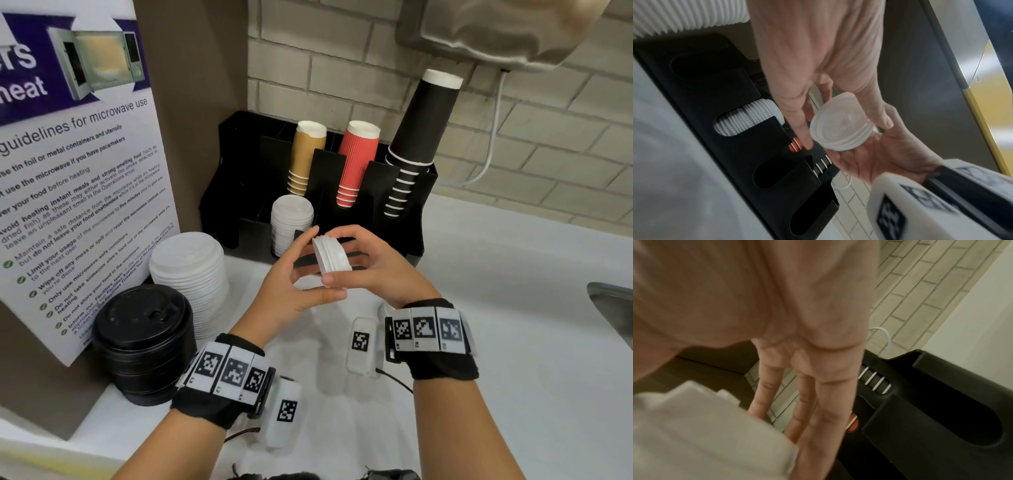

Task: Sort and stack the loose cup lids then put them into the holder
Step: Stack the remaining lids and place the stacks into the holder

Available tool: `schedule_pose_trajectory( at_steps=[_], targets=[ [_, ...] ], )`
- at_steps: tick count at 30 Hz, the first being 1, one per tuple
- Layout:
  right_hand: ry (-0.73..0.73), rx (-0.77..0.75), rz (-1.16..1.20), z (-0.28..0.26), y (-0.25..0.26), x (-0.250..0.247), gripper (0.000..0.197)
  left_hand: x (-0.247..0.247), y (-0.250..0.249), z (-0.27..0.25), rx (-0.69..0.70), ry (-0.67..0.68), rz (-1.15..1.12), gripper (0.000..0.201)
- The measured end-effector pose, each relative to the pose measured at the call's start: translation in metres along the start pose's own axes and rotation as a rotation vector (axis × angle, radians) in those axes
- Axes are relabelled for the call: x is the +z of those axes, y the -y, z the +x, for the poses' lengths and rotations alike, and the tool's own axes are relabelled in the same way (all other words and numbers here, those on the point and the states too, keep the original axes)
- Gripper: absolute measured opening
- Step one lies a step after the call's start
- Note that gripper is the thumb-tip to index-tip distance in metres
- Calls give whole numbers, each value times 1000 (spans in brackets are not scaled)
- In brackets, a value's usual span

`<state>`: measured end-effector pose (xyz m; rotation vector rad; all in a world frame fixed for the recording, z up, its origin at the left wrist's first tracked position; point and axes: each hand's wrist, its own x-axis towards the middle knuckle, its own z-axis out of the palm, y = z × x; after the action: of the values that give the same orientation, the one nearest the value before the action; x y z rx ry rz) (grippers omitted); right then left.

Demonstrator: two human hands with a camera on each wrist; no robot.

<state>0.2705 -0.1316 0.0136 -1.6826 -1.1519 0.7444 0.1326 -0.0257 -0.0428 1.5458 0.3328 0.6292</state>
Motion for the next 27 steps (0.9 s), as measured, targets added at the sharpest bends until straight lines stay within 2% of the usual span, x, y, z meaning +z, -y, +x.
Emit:
schedule_pose_trajectory(
  at_steps=[2, 3, 6, 9, 14, 18, 22, 27],
  targets=[
    [-70, -24, -15, 15, 7, -3, 58, -2, 0, 1, -62, -60, -4, 102],
    [-139, -40, -42, 26, 11, -5, 59, -3, 0, 2, -108, -99, -10, 95],
    [-314, -112, -188, 65, 21, -6, 66, -5, 3, 4, -206, -185, -12, 49],
    [-287, -150, -367, 106, 24, 2, 69, -7, 9, 6, -255, -179, 5, 26],
    [-139, -23, -744, 151, 14, 16, 71, -11, 13, 8, -289, -164, 4, 22],
    [-106, 39, -853, 163, 6, 23, 68, -12, 15, 8, -299, -156, 6, 21],
    [-85, 19, -915, 162, 1, 31, 62, -13, 17, 9, -306, -163, 5, 19],
    [-147, -58, -1169, 156, -2, 39, 71, -14, 20, 10, -297, -163, 9, 19]
  ],
)
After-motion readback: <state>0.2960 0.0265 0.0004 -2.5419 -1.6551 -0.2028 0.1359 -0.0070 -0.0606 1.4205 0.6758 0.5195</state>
